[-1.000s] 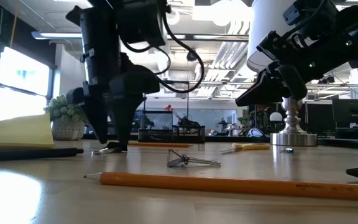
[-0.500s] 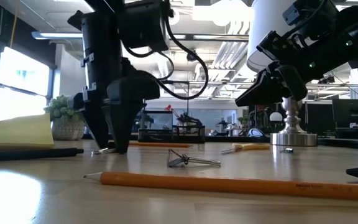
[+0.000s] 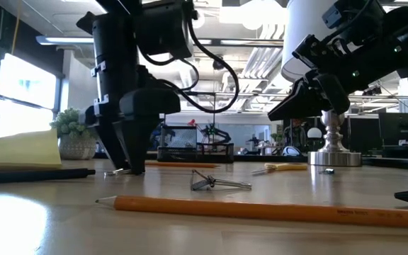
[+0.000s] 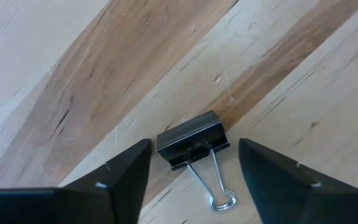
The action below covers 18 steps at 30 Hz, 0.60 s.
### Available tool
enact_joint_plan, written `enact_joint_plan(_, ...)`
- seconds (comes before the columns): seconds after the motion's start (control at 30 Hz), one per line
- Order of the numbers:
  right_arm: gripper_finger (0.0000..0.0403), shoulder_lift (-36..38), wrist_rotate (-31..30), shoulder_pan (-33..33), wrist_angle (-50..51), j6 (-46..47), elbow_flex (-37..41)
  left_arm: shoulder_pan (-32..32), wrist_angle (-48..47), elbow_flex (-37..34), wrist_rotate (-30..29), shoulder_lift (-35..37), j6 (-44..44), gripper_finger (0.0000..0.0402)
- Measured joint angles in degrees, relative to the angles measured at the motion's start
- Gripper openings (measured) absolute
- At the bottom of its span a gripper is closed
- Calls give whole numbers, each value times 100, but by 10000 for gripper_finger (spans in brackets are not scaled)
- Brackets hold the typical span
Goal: Pick and place office supplies into organizer
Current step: Put the top black binder clip into the bottom left slot of the desk organizer
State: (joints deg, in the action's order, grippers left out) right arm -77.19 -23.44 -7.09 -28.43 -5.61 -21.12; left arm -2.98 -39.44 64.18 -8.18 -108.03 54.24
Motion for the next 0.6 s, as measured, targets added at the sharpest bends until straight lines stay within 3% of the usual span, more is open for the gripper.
enact_joint_plan(0.27, 123, 0, 0, 0, -2, 0, 0, 2, 54, 0, -43, -2, -187, 153)
enact_joint_plan(0.4, 123, 0, -2, -1, -2, 0, 0, 2, 18, 55, -47, -16, -466, 150)
enact_joint_plan(0.6, 123, 0, -14, 0, -9, 0, 0, 2, -92, 410, -391, -59, -1575, 166)
